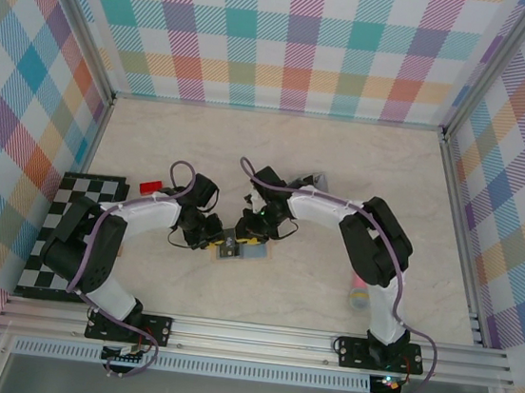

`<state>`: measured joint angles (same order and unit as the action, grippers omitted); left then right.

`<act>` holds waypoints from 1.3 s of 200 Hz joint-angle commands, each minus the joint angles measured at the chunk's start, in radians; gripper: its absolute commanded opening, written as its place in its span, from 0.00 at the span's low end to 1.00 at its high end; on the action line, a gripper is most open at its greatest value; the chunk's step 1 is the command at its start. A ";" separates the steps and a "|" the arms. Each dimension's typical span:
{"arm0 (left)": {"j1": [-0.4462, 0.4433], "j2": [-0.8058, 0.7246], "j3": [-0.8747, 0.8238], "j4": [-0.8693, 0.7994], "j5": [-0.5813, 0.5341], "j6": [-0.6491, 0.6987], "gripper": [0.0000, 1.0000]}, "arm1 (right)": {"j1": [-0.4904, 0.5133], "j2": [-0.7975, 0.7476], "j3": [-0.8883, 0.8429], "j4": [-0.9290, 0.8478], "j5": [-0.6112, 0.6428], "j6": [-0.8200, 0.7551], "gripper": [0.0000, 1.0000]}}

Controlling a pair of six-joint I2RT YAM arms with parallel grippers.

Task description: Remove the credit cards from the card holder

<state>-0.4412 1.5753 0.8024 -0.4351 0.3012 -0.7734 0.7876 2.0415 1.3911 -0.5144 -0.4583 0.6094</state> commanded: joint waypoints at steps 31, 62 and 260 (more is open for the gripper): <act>-0.012 0.025 -0.028 -0.029 -0.028 -0.003 0.15 | 0.010 0.050 0.054 -0.016 -0.050 -0.031 0.22; -0.013 0.026 -0.026 -0.030 -0.027 -0.004 0.15 | 0.010 0.067 0.060 -0.005 -0.063 -0.024 0.20; -0.013 0.030 -0.020 -0.039 -0.032 0.001 0.14 | 0.010 0.032 0.031 0.008 -0.007 -0.033 0.18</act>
<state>-0.4412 1.5764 0.8024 -0.4347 0.3016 -0.7734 0.7948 2.0926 1.4303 -0.5236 -0.4244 0.5900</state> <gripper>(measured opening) 0.140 0.193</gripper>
